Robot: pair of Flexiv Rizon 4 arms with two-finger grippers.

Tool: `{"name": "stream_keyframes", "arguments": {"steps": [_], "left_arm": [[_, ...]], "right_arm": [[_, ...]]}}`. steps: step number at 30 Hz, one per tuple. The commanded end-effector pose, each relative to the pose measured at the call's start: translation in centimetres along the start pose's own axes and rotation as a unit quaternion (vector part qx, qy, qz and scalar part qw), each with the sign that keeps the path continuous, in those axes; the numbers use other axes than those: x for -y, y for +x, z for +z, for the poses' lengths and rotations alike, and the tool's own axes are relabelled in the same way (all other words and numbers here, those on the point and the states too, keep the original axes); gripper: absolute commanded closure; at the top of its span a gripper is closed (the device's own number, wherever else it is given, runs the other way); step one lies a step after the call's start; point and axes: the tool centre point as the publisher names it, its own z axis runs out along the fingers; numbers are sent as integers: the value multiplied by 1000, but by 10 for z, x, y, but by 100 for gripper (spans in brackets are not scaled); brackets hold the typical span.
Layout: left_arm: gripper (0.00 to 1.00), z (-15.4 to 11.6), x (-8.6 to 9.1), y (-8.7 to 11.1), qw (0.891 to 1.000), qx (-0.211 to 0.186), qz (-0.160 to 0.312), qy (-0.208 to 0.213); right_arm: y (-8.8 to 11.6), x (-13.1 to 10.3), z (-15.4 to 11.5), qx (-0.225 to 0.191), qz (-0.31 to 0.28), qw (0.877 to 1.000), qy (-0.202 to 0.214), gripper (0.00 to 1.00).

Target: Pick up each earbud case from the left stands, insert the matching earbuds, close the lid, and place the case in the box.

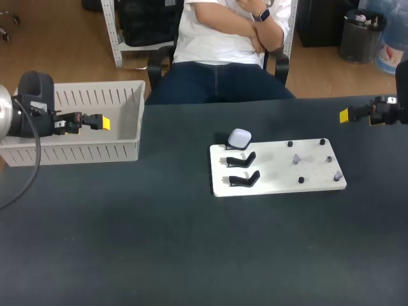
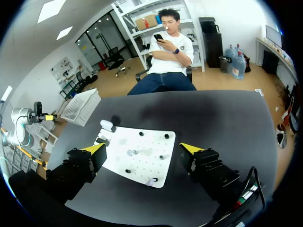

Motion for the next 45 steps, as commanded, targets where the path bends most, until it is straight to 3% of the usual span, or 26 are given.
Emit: {"name": "stream_keyframes", "arguments": {"steps": [1,3,4,11,14,17,20,21,23,25,28,32,33,34,45], "left_arm": [[0,0,3,-2,1000,-6,-1,-6],[0,0,3,-2,1000,-6,-1,-6],[0,0,3,-4,1000,6,10,15],[0,-2,7,-10,998,9,63,18],[0,-1,11,-13,991,27,105,72],[0,0,18,-15,975,47,176,130],[0,4,24,-16,955,80,235,161],[0,6,24,-17,955,72,239,160],[0,10,29,-19,943,68,282,163],[0,13,33,-21,926,72,316,193],[0,16,37,-27,911,82,351,202],[0,16,46,-29,878,78,408,237],[0,16,48,-29,876,68,414,237],[0,21,50,-31,894,37,407,183],[0,21,50,-31,894,37,407,183]], "right_arm": [[0,0,0,0,0,1000,2,0],[0,0,0,0,0,1000,2,0],[0,0,0,0,0,1000,2,0],[0,0,0,0,0,1000,2,0],[0,0,0,0,0,1000,2,0],[0,0,0,0,0,1000,2,0],[0,0,0,0,0,1000,2,0],[0,0,0,0,0,1000,2,0],[0,0,0,0,0,1000,2,0],[0,0,0,0,0,1000,2,0],[0,0,0,0,0,1000,2,0],[0,0,0,0,0,1000,2,0],[0,0,0,0,0,1000,2,0],[0,0,0,0,0,1000,2,0],[0,0,0,0,0,1000,2,0]]}}
